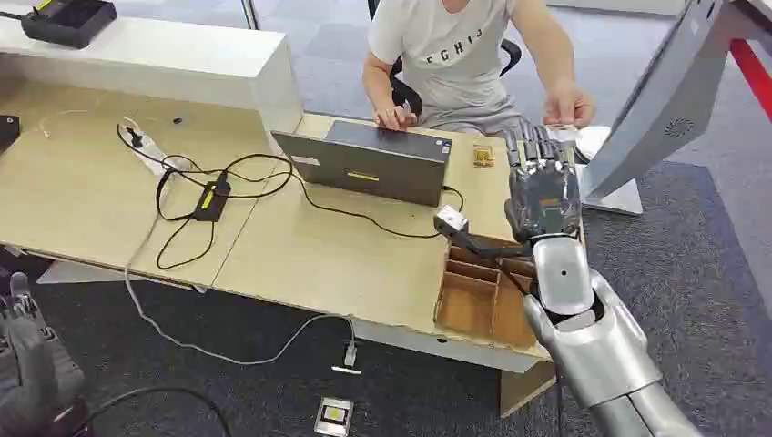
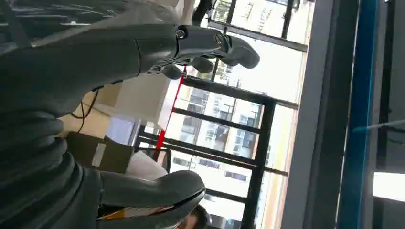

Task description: Pass the card to the sensor for recognition and then transmit it.

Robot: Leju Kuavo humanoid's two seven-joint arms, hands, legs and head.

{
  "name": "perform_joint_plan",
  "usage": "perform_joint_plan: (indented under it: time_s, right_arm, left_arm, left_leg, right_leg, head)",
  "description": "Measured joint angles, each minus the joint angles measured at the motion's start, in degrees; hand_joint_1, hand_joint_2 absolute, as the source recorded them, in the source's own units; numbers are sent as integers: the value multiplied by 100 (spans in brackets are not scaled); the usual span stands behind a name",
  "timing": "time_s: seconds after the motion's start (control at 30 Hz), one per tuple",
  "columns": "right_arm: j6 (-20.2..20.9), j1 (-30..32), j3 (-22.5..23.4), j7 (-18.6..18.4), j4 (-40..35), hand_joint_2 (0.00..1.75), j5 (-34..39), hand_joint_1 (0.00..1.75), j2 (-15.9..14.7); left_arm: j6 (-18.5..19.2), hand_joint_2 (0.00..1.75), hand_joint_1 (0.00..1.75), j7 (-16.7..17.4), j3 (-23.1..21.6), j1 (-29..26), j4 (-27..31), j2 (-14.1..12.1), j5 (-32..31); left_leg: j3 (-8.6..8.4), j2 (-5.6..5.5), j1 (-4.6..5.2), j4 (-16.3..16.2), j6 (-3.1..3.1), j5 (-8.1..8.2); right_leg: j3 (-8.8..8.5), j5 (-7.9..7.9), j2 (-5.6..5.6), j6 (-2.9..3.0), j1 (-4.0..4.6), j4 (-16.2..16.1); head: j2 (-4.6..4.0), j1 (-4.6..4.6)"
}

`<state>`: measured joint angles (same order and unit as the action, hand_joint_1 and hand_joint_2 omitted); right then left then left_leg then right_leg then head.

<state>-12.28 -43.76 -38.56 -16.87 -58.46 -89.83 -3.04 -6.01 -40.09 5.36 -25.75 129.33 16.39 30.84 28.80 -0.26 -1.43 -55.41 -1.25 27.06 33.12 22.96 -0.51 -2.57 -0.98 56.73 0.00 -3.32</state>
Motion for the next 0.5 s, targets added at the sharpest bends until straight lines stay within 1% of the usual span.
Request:
perform_joint_plan:
  time_s: [0.17,0.43,0.47,0.5]
  right_arm:
    - [83,-207,-179,-168,396,175,-2,0,15]
    - [166,-426,-301,-348,837,175,-2,0,13]
    - [197,-455,-312,-363,887,175,-2,12,13]
    - [227,-479,-319,-378,933,175,-2,154,11]
  left_arm:
    - [-46,175,0,0,0,-27,44,0,-22]
    - [28,175,0,0,13,-122,81,11,-50]
    - [44,175,0,0,18,-131,83,18,-52]
    - [57,175,0,0,24,-142,87,31,-57]
  left_leg:
    - [-1,0,0,0,-1,-1]
    - [-1,0,0,-1,0,0]
    - [-1,0,0,-1,0,0]
    - [-1,0,0,-1,0,0]
  right_leg:
    - [0,0,0,0,0,1]
    - [1,0,0,0,0,1]
    - [2,0,0,0,0,1]
    - [2,0,0,0,0,1]
  head:
    - [0,2]
    - [0,2]
    - [0,0]
    - [0,2]
